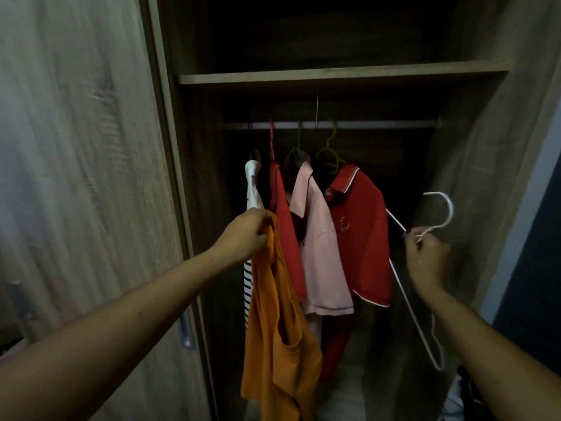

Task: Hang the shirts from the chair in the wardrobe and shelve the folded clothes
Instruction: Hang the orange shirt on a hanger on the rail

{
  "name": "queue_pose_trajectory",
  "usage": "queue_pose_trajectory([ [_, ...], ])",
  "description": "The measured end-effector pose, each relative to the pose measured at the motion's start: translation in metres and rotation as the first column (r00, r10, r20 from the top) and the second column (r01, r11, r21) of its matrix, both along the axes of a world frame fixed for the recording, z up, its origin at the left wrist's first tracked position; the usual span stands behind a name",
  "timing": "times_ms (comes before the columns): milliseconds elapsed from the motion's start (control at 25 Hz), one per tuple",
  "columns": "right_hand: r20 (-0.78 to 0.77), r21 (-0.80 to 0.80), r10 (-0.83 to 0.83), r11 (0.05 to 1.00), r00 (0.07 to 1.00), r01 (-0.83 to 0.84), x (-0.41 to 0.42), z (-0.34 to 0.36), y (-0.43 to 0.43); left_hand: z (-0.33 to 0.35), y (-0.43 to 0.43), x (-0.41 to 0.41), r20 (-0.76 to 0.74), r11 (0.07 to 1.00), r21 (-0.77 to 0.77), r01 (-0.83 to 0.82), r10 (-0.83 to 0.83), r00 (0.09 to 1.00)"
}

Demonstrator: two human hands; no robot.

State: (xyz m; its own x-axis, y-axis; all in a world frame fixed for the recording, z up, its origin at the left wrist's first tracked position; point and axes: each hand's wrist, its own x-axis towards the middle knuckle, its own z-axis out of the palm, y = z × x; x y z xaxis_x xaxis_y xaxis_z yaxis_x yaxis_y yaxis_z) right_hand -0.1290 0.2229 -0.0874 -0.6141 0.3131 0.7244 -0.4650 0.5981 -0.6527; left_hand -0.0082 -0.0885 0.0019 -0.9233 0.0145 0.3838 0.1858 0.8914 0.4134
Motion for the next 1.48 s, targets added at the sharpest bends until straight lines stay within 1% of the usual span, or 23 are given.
queue_pose_trajectory([
  [80, -0.055, -0.047, 0.095, 0.994, 0.994, -0.097, 0.033, 0.007, -0.008, -0.002, 0.001, 0.001, 0.019, 0.999, -0.035, 0.038, -0.038, 0.999],
  [160, -0.13, -0.159, 0.252, 0.949, 0.959, -0.271, 0.07, 0.018, -0.026, -0.006, 0.003, 0.002, 0.05, 0.995, -0.068, 0.072, -0.069, 0.996],
  [200, -0.183, -0.257, 0.352, 0.884, 0.918, -0.39, 0.087, 0.029, -0.038, -0.008, 0.005, 0.003, 0.07, 0.993, -0.077, 0.087, -0.082, 0.994],
  [280, -0.312, -0.42, 0.495, 0.694, 0.811, -0.585, 0.116, 0.061, -0.064, -0.012, 0.01, 0.004, 0.1, 0.99, -0.073, 0.122, -0.114, 0.988],
  [360, -0.423, -0.486, 0.559, 0.524, 0.713, -0.7, 0.138, 0.09, -0.088, -0.012, 0.015, 0.006, 0.111, 0.985, -0.076, 0.158, -0.149, 0.983],
  [400, -0.457, -0.491, 0.576, 0.472, 0.677, -0.732, 0.146, 0.098, -0.098, -0.01, 0.016, 0.008, 0.108, 0.981, -0.076, 0.181, -0.172, 0.979],
  [480, -0.461, -0.491, 0.607, 0.433, 0.647, -0.756, 0.156, 0.102, -0.117, -0.007, 0.017, 0.014, 0.121, 0.973, -0.035, 0.23, -0.224, 0.967],
  [560, -0.386, -0.478, 0.671, 0.441, 0.633, -0.759, 0.155, 0.088, -0.129, -0.001, 0.011, 0.019, 0.143, 0.958, 0.079, 0.275, -0.284, 0.948],
  [640, -0.201, -0.428, 0.743, 0.519, 0.638, -0.74, 0.145, 0.063, -0.133, 0.003, -0.005, 0.022, 0.155, 0.928, 0.238, 0.287, -0.328, 0.932],
  [760, 0.103, -0.304, 0.769, 0.629, 0.631, -0.716, 0.121, 0.022, -0.115, 0.013, -0.034, 0.031, 0.109, 0.852, 0.491, 0.181, -0.266, 0.958],
  [840, 0.296, -0.192, 0.736, 0.67, 0.608, -0.717, 0.111, 0.004, -0.095, 0.021, -0.053, 0.038, 0.079, 0.826, 0.546, 0.14, -0.218, 0.973],
  [880, 0.378, -0.146, 0.705, 0.685, 0.6, -0.714, 0.109, -0.001, -0.086, 0.023, -0.062, 0.041, 0.068, 0.847, 0.51, 0.151, -0.215, 0.974],
  [920, 0.444, -0.104, 0.67, 0.698, 0.595, -0.708, 0.109, -0.002, -0.08, 0.023, -0.07, 0.041, 0.065, 0.896, 0.416, 0.156, -0.2, 0.978],
  [1000, 0.536, 0.024, 0.579, 0.717, 0.614, -0.697, 0.11, 0.004, -0.075, 0.016, -0.079, 0.039, 0.057, 0.989, 0.081, 0.124, -0.129, 0.99],
  [1040, 0.55, 0.101, 0.54, 0.714, 0.637, -0.692, 0.111, 0.011, -0.076, 0.01, -0.079, 0.035, 0.048, 0.99, -0.092, 0.11, -0.105, 0.993],
  [1080, 0.533, 0.175, 0.519, 0.705, 0.668, -0.687, 0.112, 0.019, -0.08, 0.005, -0.075, 0.033, 0.042, 0.966, -0.234, 0.109, -0.102, 0.994],
  [1160, 0.472, 0.291, 0.51, 0.68, 0.719, -0.673, 0.113, 0.038, -0.093, -0.002, -0.062, 0.033, -0.023, 0.893, -0.427, 0.145, -0.171, 0.985],
  [1200, 0.469, 0.339, 0.511, 0.649, 0.721, -0.681, 0.113, 0.047, -0.1, -0.002, -0.055, 0.034, -0.065, 0.869, -0.464, 0.172, -0.227, 0.972],
  [1240, 0.504, 0.382, 0.503, 0.6, 0.702, -0.703, 0.113, 0.054, -0.108, -0.003, -0.05, 0.034, -0.084, 0.857, -0.472, 0.206, -0.276, 0.957],
  [1280, 0.555, 0.402, 0.48, 0.56, 0.679, -0.724, 0.112, 0.059, -0.115, -0.005, -0.045, 0.034, -0.074, 0.857, -0.45, 0.251, -0.316, 0.946],
  [1320, 0.585, 0.39, 0.465, 0.558, 0.665, -0.733, 0.109, 0.063, -0.118, -0.009, -0.042, 0.033, -0.033, 0.863, -0.406, 0.3, -0.342, 0.939],
  [1400, 0.54, 0.318, 0.489, 0.635, 0.685, -0.704, 0.104, 0.072, -0.117, -0.019, -0.047, 0.03, 0.007, 0.898, -0.275, 0.345, -0.356, 0.934],
  [1480, 0.475, 0.291, 0.52, 0.668, 0.71, -0.685, 0.105, 0.08, -0.115, -0.032, -0.063, 0.022, -0.059, 0.943, -0.188, 0.275, -0.29, 0.955],
])
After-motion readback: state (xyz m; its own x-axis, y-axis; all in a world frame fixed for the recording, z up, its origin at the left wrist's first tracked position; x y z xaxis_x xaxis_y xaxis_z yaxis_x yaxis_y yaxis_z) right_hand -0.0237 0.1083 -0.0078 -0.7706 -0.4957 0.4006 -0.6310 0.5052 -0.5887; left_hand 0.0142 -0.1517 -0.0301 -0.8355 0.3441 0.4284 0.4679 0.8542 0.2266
